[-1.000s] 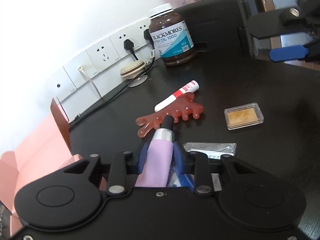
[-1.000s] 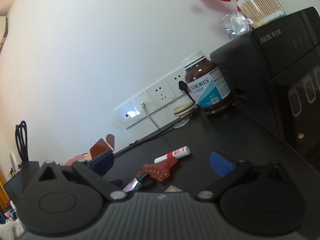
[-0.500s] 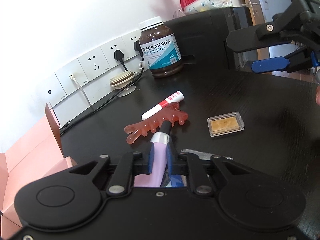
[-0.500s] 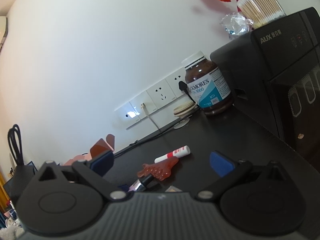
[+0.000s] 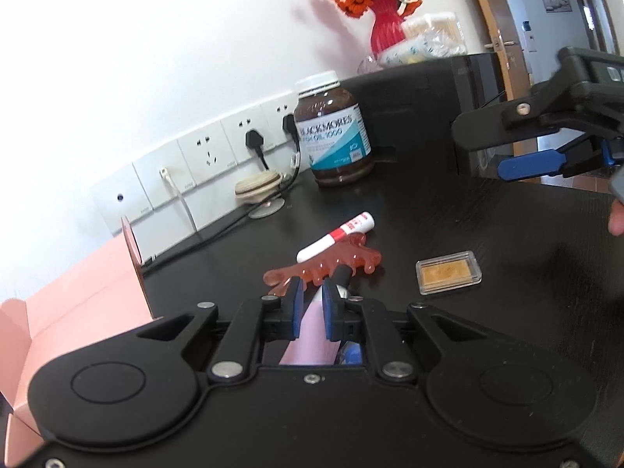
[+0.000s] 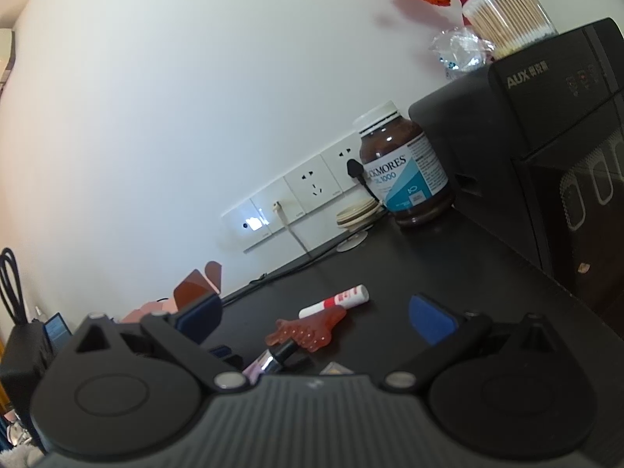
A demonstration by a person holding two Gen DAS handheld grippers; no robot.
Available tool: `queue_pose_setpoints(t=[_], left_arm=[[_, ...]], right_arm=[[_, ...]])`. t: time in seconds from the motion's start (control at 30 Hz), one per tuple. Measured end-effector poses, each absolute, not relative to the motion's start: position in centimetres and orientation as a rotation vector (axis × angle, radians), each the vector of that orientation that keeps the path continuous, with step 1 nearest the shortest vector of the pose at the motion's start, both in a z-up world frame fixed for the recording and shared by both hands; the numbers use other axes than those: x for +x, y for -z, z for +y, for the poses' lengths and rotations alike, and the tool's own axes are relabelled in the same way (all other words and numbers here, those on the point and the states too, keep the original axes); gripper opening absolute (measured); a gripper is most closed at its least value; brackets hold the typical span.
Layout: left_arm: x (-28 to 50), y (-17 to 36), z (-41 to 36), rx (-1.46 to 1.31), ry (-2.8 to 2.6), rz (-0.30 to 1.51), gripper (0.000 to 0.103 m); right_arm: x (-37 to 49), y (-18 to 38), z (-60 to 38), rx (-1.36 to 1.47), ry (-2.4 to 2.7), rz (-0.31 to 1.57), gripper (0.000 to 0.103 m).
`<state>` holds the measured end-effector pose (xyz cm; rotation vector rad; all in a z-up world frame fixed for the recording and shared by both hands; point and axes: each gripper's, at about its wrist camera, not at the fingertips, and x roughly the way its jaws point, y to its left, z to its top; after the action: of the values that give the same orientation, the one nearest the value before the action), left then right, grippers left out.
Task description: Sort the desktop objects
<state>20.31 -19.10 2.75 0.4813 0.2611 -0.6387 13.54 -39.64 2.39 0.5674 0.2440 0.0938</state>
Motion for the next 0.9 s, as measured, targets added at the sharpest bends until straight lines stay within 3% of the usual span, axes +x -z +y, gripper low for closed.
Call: queue_pose_setpoints(t=[0.33, 0.9], left_arm=[[18.9, -4.8, -17.7, 0.438, 0.664, 0.166, 0.010], [17.9, -8.0, -14.8, 0.365, 0.699, 0.183, 0.010]], right_arm=[[13.6, -2.3, -39.8, 0.580, -0.104, 0.239, 0.102], [13.4, -2.4, -39.8, 0.574, -0.132, 0.223, 0.102]])
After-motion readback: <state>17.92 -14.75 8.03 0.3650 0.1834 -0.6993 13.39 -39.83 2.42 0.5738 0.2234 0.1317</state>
